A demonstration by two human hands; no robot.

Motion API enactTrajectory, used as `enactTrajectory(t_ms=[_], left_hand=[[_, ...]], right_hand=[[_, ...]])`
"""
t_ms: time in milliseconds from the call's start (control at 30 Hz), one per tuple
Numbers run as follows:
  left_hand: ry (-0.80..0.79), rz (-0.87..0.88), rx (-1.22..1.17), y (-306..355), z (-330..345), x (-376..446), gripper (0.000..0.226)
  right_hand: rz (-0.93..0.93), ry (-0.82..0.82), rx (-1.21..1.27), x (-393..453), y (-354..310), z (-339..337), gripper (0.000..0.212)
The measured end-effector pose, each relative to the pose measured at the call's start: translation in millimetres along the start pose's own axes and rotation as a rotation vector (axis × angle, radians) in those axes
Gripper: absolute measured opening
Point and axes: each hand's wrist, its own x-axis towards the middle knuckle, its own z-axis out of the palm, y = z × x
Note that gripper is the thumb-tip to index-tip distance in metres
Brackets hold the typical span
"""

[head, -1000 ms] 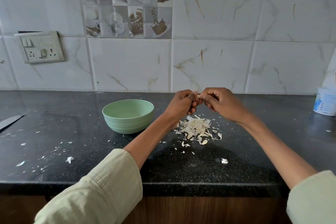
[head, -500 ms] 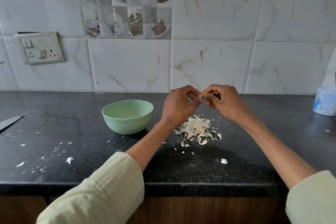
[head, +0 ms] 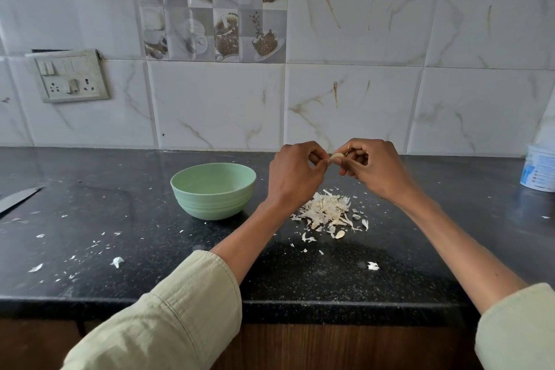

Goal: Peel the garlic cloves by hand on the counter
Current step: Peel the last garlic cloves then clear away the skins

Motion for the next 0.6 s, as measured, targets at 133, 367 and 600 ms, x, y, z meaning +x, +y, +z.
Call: enactTrajectory(t_ms=[133,367,600], left_hand=[[-0.021,0.000,0.008,-1.0,1.5,0.4,0.006],[-0.028,0.020,0.001,-1.3,0.5,-0.3,0.007],[-0.030,0.034,0.036,-1.2,1.7,-0.7,0.011]], right_hand=[[0.008,-0.002,0.015,-0.7,1.3,-1.1,0.017],[0.009,0.003,0.036,-2.2,-2.8,-1.3,0.020],[0.010,-0.033,0.044,-1.7,-5.3,-2.1,0.025]])
